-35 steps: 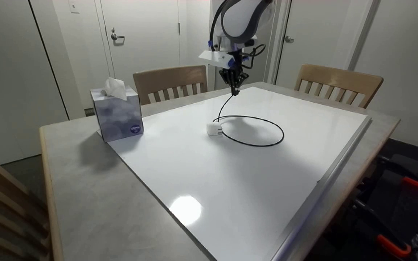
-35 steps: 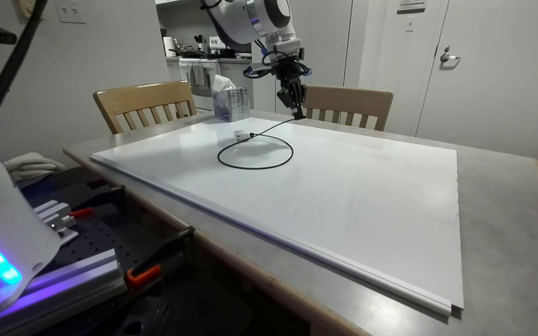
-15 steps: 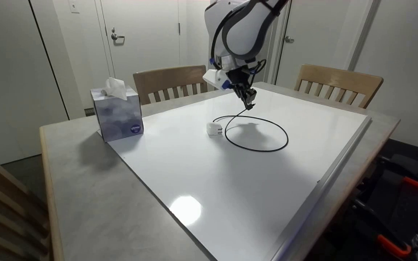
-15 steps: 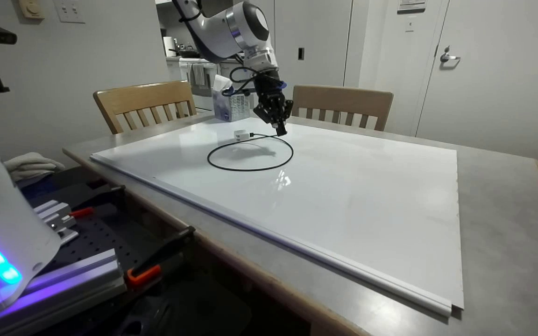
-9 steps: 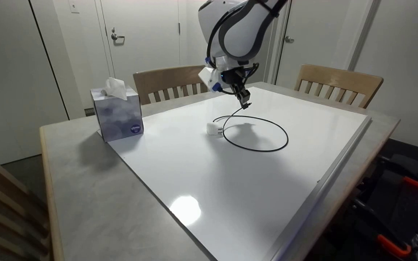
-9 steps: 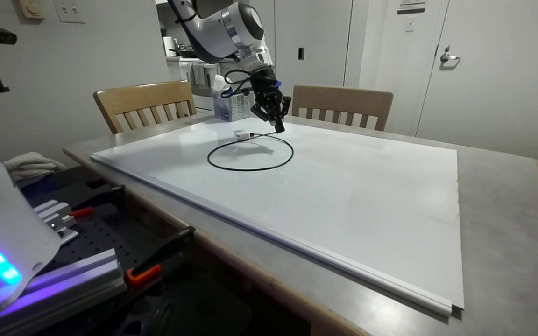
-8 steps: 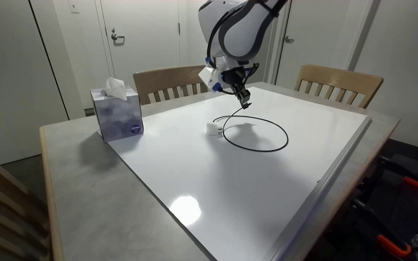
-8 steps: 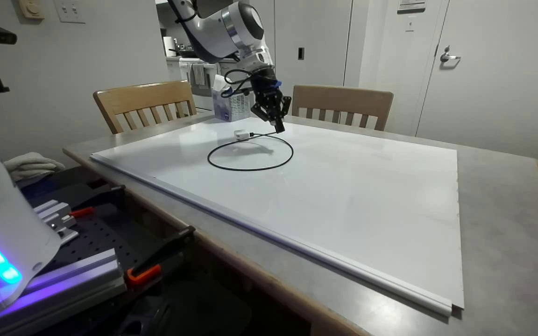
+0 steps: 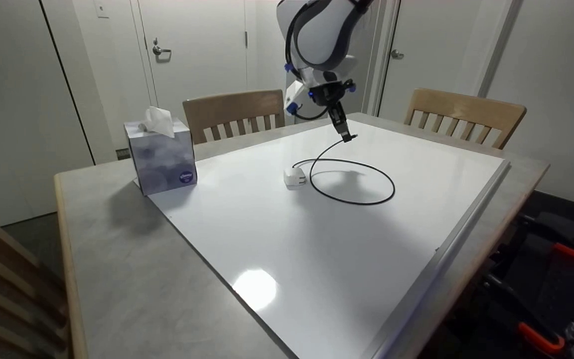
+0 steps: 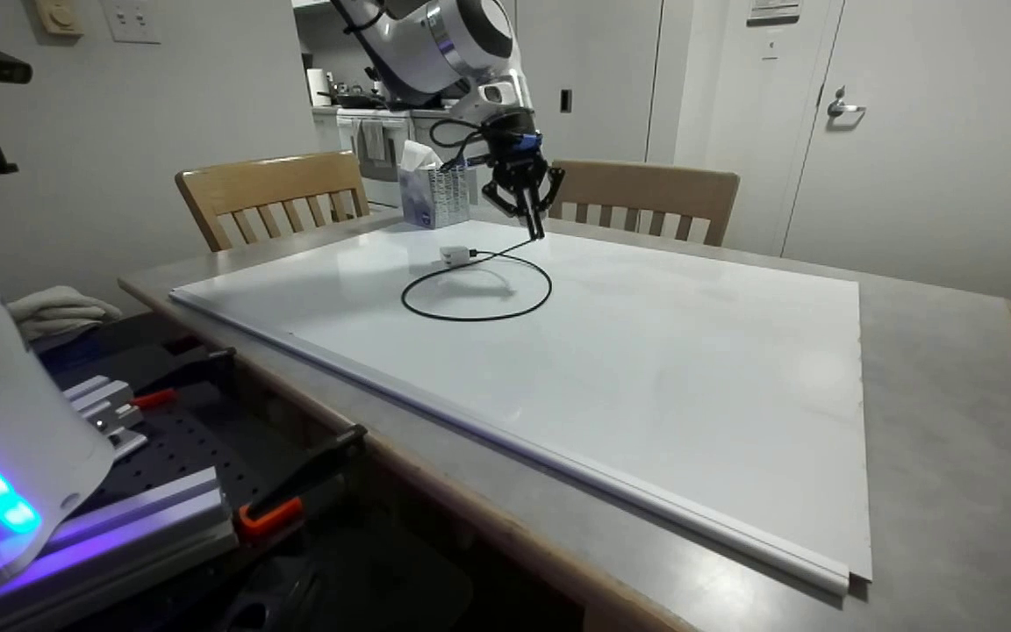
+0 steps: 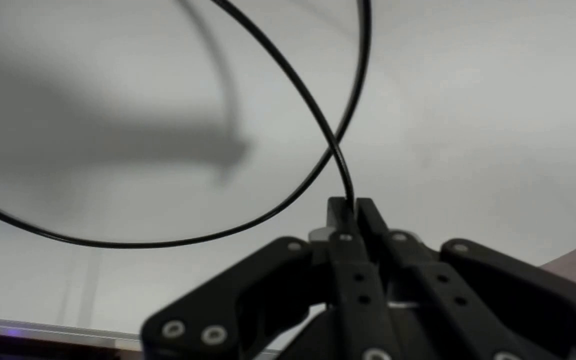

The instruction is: Put the charger in a circle

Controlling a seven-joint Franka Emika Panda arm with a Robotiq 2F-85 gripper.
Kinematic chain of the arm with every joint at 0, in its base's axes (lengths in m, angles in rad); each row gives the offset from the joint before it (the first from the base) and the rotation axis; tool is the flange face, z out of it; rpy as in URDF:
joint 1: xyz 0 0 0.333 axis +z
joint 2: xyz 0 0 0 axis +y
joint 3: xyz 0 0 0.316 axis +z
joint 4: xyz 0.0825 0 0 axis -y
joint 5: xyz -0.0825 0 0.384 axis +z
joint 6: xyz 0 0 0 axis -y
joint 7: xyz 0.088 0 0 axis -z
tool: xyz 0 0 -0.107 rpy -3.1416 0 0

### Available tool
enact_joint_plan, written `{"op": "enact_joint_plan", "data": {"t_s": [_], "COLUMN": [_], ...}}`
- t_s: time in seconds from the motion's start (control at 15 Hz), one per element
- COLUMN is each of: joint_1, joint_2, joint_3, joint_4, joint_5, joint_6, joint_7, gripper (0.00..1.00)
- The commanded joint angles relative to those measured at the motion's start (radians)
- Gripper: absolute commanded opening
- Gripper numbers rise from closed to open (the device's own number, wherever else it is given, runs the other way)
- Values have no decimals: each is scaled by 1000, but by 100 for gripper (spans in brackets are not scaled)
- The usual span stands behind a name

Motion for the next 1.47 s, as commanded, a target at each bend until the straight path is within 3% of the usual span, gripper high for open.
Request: {"op": "enact_joint_plan", "data": {"t_s": [0.0,0.07,0.13,0.47,0.73,0.8,0.87,1.0,1.4], "joint_1": [193,250,268,215,224,226,226,229,246], "joint_2": [107,144,147,108,102,106,105,106,94], "joint_3": [-275,-356,-374,-266,-262,-267,-269,-273,-285], "joint_4": [53,52,32,5,-22,-26,-31,-36,-35], "joint_5": [252,343,393,479,511,510,511,503,482], "joint_6": [5,17,23,34,27,21,20,14,-11], "joint_7": [-1,-2,-3,-29,-10,-4,-3,-4,-2], "gripper": [2,2,2,2,3,10,32,36,78]}}
